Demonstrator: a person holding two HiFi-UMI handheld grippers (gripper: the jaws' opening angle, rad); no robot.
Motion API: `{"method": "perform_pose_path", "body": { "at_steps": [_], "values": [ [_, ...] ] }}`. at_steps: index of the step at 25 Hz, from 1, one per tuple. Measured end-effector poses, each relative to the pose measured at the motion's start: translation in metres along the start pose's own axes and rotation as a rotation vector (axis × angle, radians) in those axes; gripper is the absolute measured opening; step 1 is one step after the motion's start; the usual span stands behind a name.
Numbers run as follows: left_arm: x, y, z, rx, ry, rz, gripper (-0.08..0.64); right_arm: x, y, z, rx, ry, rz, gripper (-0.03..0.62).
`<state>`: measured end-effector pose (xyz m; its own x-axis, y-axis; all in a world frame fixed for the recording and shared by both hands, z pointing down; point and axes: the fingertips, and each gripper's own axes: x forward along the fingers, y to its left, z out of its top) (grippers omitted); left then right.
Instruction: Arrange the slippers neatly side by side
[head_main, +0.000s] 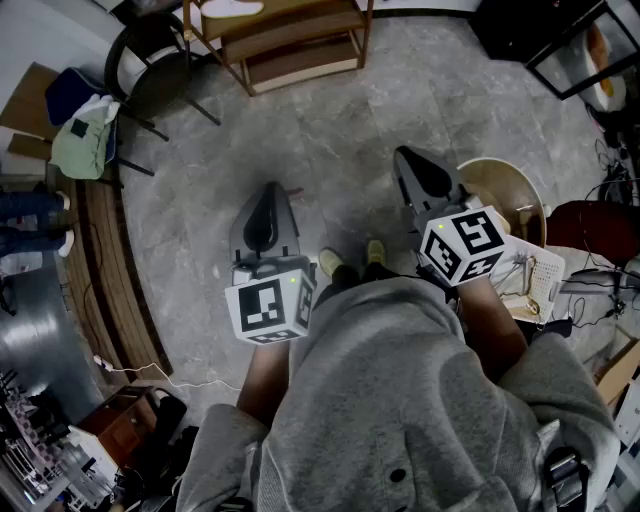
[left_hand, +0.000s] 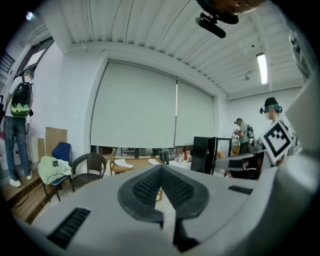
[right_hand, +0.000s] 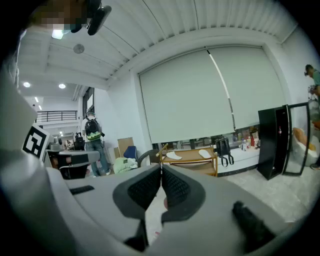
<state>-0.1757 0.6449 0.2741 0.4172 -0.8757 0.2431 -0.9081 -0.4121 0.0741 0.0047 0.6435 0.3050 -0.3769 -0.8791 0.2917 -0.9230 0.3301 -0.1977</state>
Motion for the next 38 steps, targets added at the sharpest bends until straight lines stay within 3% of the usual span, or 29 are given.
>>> {"method": "perform_pose_path", "body": {
  "at_steps": [9,23,38],
  "values": [
    [-0.002,0.019,-0.003,-0.01,0.001,0.006,0.014,0.011,0.008,-0.001,0.027,0.0,0.009,0.026],
    [-0.015,0.074,-0.012,-0.014,-0.011,0.0,0.014,0.038,0.06,-0.002,-0.068,-0.017,0.008,0.026],
    [0.013,0.098,-0.007,-0.009,-0.048,0.012,0.014,0.081,0.044,0.012,-0.101,-0.057,0.002,0.026]
  ]
}}
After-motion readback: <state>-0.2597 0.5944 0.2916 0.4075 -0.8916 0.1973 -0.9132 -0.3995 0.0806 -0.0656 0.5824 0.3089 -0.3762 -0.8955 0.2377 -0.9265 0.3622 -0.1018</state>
